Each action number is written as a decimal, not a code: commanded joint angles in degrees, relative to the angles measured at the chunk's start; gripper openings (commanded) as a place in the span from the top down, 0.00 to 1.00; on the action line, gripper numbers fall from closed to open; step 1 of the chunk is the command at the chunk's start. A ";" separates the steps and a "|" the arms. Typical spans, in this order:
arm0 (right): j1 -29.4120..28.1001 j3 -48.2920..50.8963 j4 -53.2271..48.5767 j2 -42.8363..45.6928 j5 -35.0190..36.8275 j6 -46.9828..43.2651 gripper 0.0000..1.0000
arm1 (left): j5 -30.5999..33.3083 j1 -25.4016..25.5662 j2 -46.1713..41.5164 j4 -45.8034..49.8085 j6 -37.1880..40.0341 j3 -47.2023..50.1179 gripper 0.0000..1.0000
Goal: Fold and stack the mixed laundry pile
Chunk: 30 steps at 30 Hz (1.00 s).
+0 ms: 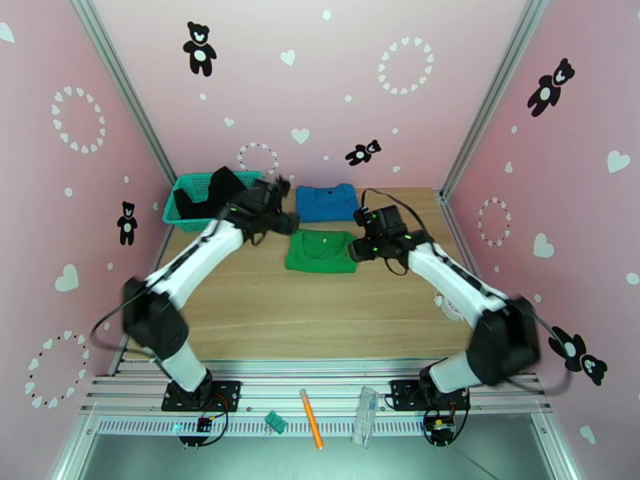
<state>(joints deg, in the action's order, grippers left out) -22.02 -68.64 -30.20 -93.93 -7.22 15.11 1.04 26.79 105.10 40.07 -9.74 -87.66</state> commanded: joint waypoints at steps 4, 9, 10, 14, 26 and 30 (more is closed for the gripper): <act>0.14 -6.44 -1.00 -11.84 1.00 10.87 0.37 | -4.71 -0.51 10.41 6.69 -9.78 -5.74 0.24; 0.14 -6.79 2.83 -17.30 -0.05 13.60 0.36 | -5.61 -0.51 14.70 5.92 -9.49 -7.19 0.24; 0.13 -6.93 3.38 -18.22 -0.71 13.96 0.36 | -5.91 -0.51 15.43 5.96 -9.21 -7.70 0.24; 0.14 -6.90 5.41 -20.81 -2.53 15.32 0.39 | -6.50 -0.51 18.55 6.03 -8.47 -9.01 0.25; -0.22 -5.28 8.63 -23.07 -4.33 17.84 0.70 | -10.39 -0.57 25.14 2.31 -9.02 -7.88 0.47; -0.37 -4.61 8.76 -22.46 -5.11 18.06 0.97 | -12.22 -0.52 24.70 0.06 -9.85 -5.66 0.83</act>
<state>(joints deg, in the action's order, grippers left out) -22.04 -74.72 -21.32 -114.69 -11.38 32.84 -9.04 26.02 126.69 41.54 -18.50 -96.07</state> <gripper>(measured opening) 0.078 0.217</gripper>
